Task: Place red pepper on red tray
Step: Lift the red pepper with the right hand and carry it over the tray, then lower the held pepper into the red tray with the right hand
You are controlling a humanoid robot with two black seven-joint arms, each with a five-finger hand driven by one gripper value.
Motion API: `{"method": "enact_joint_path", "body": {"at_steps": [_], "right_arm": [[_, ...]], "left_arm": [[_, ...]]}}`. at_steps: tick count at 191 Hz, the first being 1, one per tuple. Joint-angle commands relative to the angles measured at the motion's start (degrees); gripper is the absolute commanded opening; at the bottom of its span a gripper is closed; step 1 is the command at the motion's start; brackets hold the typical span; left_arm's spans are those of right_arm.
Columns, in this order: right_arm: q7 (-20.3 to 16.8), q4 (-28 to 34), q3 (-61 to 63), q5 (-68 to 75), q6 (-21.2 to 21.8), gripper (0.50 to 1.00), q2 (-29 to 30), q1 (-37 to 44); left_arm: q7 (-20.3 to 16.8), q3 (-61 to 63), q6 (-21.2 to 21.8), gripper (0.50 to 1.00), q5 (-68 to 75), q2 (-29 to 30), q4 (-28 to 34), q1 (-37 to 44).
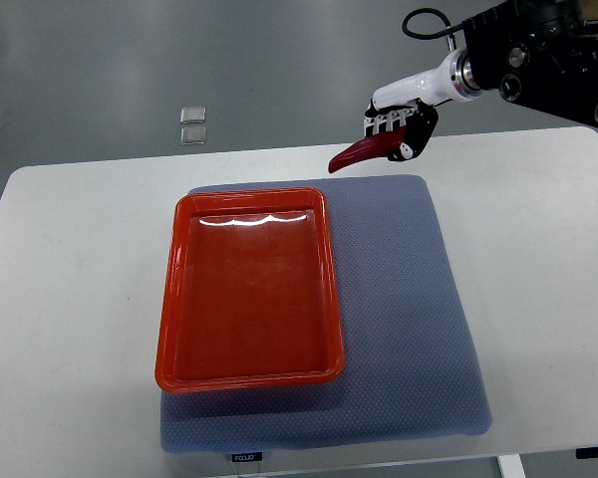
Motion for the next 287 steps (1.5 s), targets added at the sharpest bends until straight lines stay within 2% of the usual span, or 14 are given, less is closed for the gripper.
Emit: {"method": "enact_joint_path", "body": {"at_steps": [1,28,78,155,287], "right_arm": [[-0.01,0.09,-0.09,0.69,-0.13,0.500,3.14,0.50],[0.08,-1.49,-0.09,2.80,-0.49,0.500,8.60,-0.82],[1.05,-8.70,-0.26,3.50,-2.51,0.500,21.42,-6.00],[1.22,-14.41,-0.35,2.27,-5.67,0.500,21.52,-13.91],[5.53,-10.90,0.62,3.24,-12.00,0.500,21.52,-18.83]], "left_arm": [[-0.01,0.01,0.00,1.000,0.01,0.00,-0.03,0.00],[-0.01,-0.08,0.00,1.000,-0.08,0.00,0.06,0.00],[-0.01,0.01,0.00,1.000,-0.08,0.00,0.06,0.00],[-0.01,0.01,0.00,1.000,0.01,0.00,-0.38,0.00],[-0.01,0.09,-0.09,1.000,0.10,0.00,-0.47,0.00]]}}
